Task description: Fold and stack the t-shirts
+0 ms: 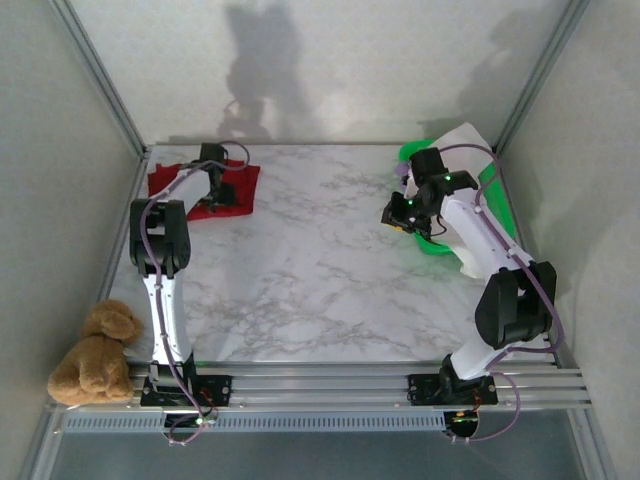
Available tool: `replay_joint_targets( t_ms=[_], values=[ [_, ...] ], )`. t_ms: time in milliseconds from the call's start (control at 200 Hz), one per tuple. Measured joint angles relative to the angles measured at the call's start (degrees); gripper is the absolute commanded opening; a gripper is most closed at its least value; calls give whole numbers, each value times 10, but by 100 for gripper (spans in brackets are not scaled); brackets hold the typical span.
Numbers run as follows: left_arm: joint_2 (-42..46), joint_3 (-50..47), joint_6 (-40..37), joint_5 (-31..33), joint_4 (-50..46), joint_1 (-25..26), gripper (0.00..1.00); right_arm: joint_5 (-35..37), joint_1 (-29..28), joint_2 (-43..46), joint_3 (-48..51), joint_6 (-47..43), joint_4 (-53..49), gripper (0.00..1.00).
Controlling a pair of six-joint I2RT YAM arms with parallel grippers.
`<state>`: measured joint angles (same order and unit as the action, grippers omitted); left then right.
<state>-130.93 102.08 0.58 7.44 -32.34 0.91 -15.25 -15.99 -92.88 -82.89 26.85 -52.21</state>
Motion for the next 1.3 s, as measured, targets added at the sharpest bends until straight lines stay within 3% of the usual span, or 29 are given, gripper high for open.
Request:
replay_joint_targets(
  t_ms=[691, 881, 991, 1302],
  values=[
    [-61, 98, -106, -10, 10, -40, 79, 0, 0, -30, -65, -20, -61, 24],
    [-5, 23, -67, -37, 30, -42, 82, 0, 0, -31, -65, -20, -61, 24],
    [15, 27, -30, -61, 22, -52, 82, 0, 0, -33, -65, -20, -61, 24],
    [11, 93, 73, -128, 3, -174, 82, 0, 0, -38, -65, -20, -61, 24]
  ],
)
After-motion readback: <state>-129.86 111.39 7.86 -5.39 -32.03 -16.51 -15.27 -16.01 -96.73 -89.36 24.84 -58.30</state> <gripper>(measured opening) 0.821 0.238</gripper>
